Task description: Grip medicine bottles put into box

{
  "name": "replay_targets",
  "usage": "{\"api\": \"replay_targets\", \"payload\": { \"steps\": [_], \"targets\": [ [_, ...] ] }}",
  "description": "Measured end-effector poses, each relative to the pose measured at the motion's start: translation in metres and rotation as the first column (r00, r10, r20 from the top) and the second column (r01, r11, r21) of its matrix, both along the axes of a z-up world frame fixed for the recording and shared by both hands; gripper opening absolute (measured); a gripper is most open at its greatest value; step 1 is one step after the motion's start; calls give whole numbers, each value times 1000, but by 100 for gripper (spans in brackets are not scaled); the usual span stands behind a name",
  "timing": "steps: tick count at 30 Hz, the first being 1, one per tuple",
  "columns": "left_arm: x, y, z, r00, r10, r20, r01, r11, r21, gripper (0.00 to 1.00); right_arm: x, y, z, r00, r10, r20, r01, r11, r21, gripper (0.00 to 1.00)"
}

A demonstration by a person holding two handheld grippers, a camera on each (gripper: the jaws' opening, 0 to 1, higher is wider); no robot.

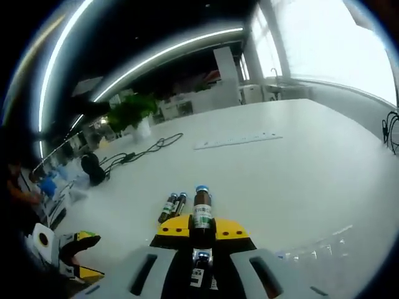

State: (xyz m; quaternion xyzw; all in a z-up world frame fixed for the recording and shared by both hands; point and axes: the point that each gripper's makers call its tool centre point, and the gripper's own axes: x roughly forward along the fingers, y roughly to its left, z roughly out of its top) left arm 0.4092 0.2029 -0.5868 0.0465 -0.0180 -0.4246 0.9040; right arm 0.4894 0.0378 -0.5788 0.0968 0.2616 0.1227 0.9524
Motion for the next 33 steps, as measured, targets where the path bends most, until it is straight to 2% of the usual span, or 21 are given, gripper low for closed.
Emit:
{"api": "replay_targets", "payload": {
  "steps": [10, 16, 23, 33],
  "targets": [
    [0, -1, -2, 1000, 3, 6, -3, 1000, 20, 33, -17, -25, 10, 998, -48, 38, 48, 999, 11, 7],
    [1, 0, -3, 1000, 11, 10, -11, 1000, 27, 33, -28, -52, 11, 994, -102, 49, 102, 995, 17, 7],
    [3, 1, -4, 1000, 20, 6, -21, 999, 32, 33, -41, -83, 2, 988, -153, 31, 153, 988, 9, 7],
    [3, 2, -3, 1000, 29, 9, -29, 999, 30, 33, -57, -91, -25, 990, -138, -12, 137, 988, -64, 7]
  ]
}}
